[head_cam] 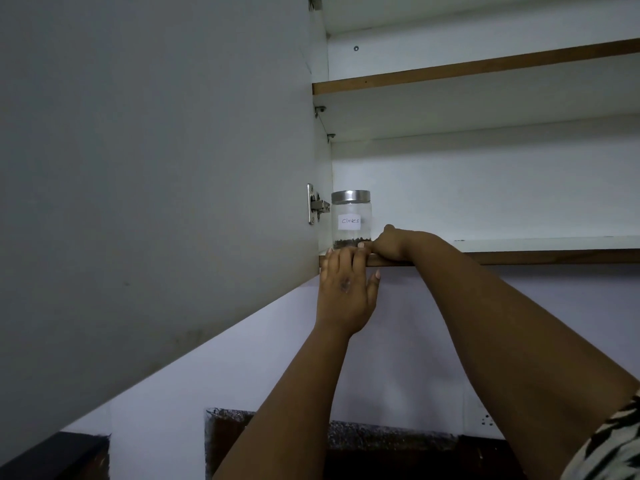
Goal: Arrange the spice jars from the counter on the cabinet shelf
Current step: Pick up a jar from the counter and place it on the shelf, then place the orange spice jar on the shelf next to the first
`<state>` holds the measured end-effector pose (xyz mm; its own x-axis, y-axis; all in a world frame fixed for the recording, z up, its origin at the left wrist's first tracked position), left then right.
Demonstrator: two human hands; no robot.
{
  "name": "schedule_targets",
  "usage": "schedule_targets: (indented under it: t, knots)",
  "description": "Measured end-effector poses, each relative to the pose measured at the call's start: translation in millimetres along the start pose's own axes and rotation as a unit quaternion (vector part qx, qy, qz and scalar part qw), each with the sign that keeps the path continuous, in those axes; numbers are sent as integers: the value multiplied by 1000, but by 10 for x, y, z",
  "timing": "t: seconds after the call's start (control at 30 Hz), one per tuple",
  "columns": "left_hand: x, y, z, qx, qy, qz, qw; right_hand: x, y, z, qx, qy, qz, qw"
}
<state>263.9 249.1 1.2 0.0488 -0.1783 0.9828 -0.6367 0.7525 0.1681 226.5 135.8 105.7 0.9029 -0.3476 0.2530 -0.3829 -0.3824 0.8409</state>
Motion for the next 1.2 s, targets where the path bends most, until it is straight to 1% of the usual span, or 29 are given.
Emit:
schedule_targets:
  t: [0.1,0.17,0.2,0.27,0.37,0.43,0.5,0.57,0.67,0.83,0.97,1.07,1.13,1.2]
  knots:
    - [1,10,-5,-12,5,1,1000,-185,-28,16,-65,-3,-7,998]
    - [8,23,-9,-21,5,-3,1000,-262,-60,86,-114,-7,23,993]
    - [5,30,-5,-24,5,-8,1000,-302,-80,132,-144,7,58,988]
    - [-13,45,10,-27,12,-23,999,-417,-140,241,-187,57,161,967]
    - [-68,45,48,-33,28,-54,998,-649,-316,399,-163,136,345,914]
    - [-117,62,97,-36,33,-81,995,-773,-522,509,-120,161,407,891]
    - [-178,102,166,-52,38,-109,992,-862,-720,594,-77,158,421,890]
    - [-316,143,238,-77,47,-132,987,-964,-906,678,-66,153,401,901]
    - [-754,146,336,-101,60,-162,980,-1153,-1212,944,-64,137,360,921]
    - [-1830,84,391,-105,127,-311,936,-1638,-1874,1671,-15,6,257,966]
    - [-2724,121,453,-99,127,-414,896,-2053,-2446,2202,-6,-57,182,982]
    - [-3295,169,576,-89,138,-495,853,-2353,-2877,2480,0,-124,95,988]
    - [-3556,205,657,-103,137,-527,832,-2505,-3145,2612,-18,-152,27,988]
    - [-3732,234,726,-131,145,-556,808,-2606,-3371,2681,-29,-170,-59,983]
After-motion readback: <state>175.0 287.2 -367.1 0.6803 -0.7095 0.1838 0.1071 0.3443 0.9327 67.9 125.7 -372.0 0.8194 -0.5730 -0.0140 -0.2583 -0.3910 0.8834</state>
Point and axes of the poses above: each hand's wrist, its own x-axis towards the middle knuckle, its own y-axis out of the back of the hand, z = x × y, the point moved 2 cm from there along x, towards the middle knuckle, and after that the axes turned 7 degrees about x, right-handed, at the moved point
